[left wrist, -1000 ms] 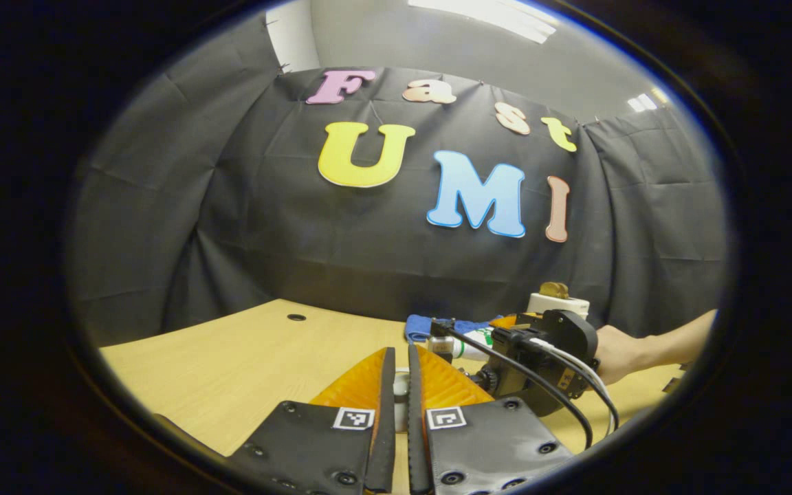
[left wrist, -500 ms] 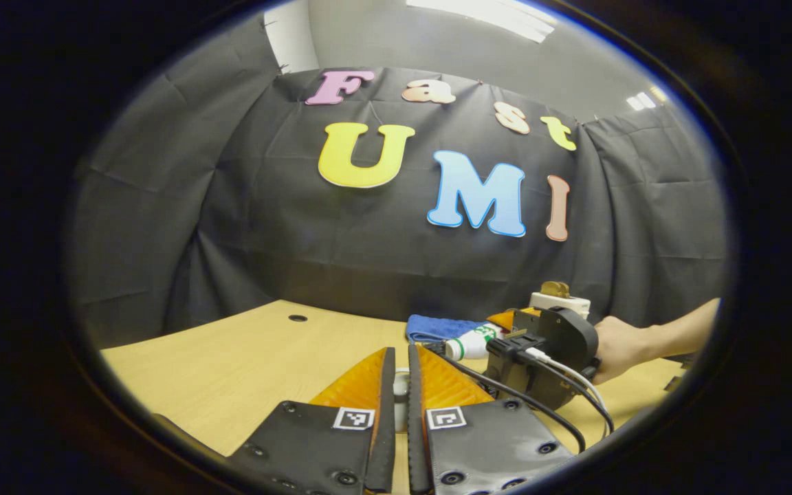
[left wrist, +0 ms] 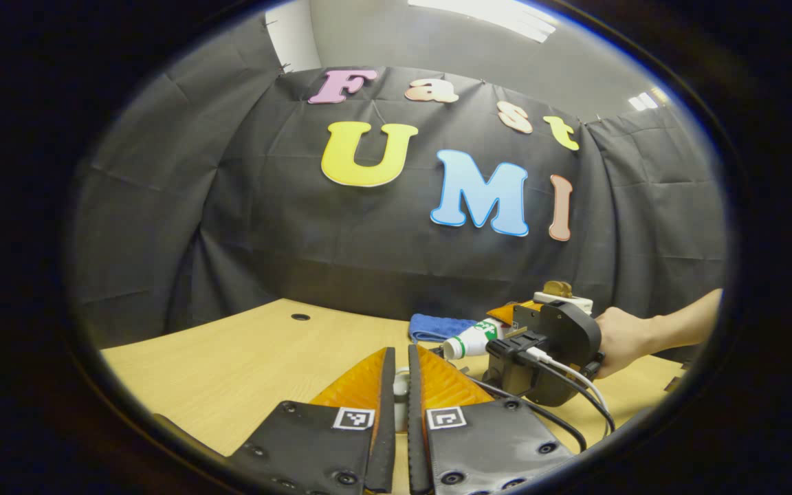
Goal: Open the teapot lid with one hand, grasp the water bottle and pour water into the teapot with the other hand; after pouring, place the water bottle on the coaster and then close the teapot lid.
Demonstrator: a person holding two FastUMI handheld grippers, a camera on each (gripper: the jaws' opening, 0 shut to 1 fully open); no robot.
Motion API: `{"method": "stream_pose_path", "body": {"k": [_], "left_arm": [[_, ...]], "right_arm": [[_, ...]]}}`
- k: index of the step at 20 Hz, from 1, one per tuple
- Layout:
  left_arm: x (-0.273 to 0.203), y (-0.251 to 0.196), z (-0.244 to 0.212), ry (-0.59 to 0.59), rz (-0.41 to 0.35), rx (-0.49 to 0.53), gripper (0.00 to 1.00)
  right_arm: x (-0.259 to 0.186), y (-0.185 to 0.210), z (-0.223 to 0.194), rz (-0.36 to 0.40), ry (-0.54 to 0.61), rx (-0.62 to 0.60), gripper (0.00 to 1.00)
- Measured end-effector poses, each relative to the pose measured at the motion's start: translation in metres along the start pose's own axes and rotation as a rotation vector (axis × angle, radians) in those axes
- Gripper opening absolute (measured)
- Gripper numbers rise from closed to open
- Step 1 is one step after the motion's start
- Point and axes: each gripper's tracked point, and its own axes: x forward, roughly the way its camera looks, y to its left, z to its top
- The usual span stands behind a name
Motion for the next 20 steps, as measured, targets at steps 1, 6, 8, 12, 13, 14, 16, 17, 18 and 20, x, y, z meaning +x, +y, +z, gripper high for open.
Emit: {"method": "stream_pose_path", "body": {"k": [1, 6, 8, 12, 13, 14, 16, 17, 18, 20], "left_arm": [[0.0, 0.0, 0.001, -0.001, 0.001, 0.001, 0.18], [0.002, 0.002, -0.004, 0.01, 0.003, -0.004, 0.18], [0.004, 0.002, -0.006, 0.015, 0.004, -0.003, 0.18], [0.003, 0.002, -0.006, 0.012, 0.003, 0.002, 0.18], [0.002, 0.002, -0.005, 0.011, 0.002, 0.001, 0.18], [0.002, 0.002, -0.005, 0.012, 0.001, 0.001, 0.18], [0.002, 0.001, -0.005, 0.013, 0.001, 0.0, 0.18], [0.001, 0.001, -0.006, 0.015, 0.002, 0.0, 0.18], [0.001, 0.001, -0.006, 0.015, 0.001, 0.001, 0.18], [0.001, 0.001, -0.004, 0.013, 0.002, 0.004, 0.18]], "right_arm": [[0.0, -0.002, 0.001, -0.006, -0.001, -0.007, 0.71], [0.003, -0.011, -0.001, -0.028, -0.004, -0.048, 0.71], [0.003, -0.015, -0.001, -0.034, -0.008, -0.062, 0.71], [0.002, -0.021, -0.003, -0.049, -0.01, -0.101, 0.7], [0.003, -0.022, -0.005, -0.051, -0.008, -0.112, 0.71], [0.005, -0.024, -0.006, -0.057, -0.011, -0.122, 0.71], [0.005, -0.027, -0.006, -0.067, -0.014, -0.147, 0.71], [0.006, -0.029, -0.006, -0.075, -0.017, -0.159, 0.71], [0.006, -0.031, -0.006, -0.083, -0.018, -0.169, 0.71], [0.007, -0.033, -0.005, -0.093, -0.029, -0.188, 0.7]]}}
